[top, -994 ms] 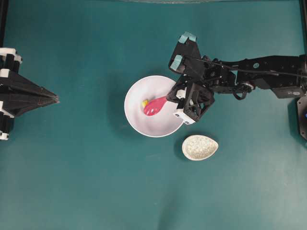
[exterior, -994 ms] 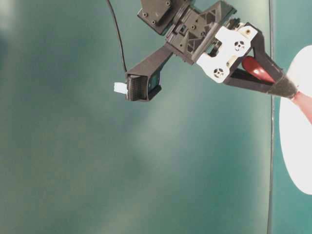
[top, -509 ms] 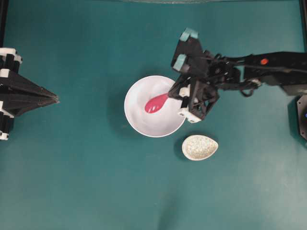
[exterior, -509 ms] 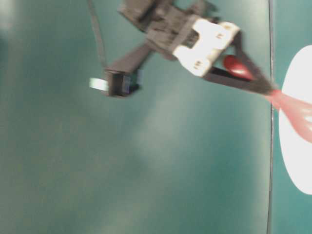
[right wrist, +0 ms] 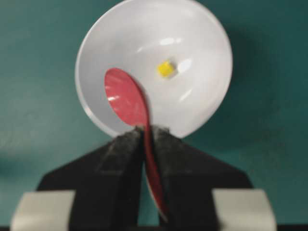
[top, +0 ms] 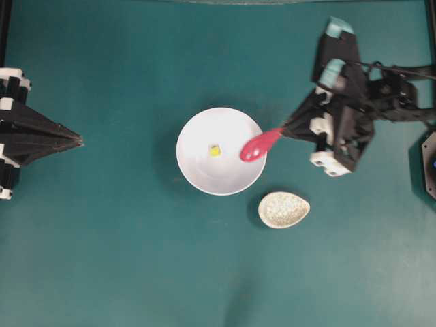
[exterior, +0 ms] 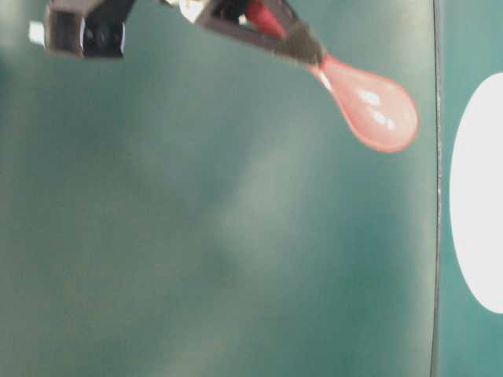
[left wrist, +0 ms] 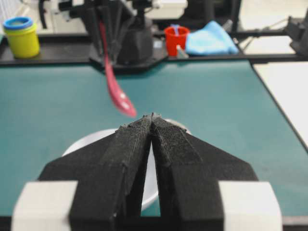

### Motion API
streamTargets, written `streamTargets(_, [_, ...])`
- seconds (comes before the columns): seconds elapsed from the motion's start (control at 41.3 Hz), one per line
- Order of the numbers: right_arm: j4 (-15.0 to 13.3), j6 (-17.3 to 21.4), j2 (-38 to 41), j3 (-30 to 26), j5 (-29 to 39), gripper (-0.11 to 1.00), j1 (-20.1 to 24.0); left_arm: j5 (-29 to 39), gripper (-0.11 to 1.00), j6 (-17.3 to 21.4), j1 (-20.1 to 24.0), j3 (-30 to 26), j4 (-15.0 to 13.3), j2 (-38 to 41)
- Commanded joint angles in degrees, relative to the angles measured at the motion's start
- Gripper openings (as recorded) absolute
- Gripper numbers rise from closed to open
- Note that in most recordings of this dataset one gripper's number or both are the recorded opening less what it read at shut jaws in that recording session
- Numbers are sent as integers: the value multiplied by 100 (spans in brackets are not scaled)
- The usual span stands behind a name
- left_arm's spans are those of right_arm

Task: Scoop the yellow hexagonal prism block from the bowl with a spoon using the right arm.
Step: 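Carry the spoon back and lower it onto the spoon rest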

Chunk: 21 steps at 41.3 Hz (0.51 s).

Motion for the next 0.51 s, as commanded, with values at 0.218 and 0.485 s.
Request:
streamTargets(0.218, [18,281,-817,519,-185,8,782,-18,7,0,-9,-149,18,26])
streamTargets(0.485, [26,703,-694,1274,-1107,8,1248,-18,7,-18,-9,-158,9,0])
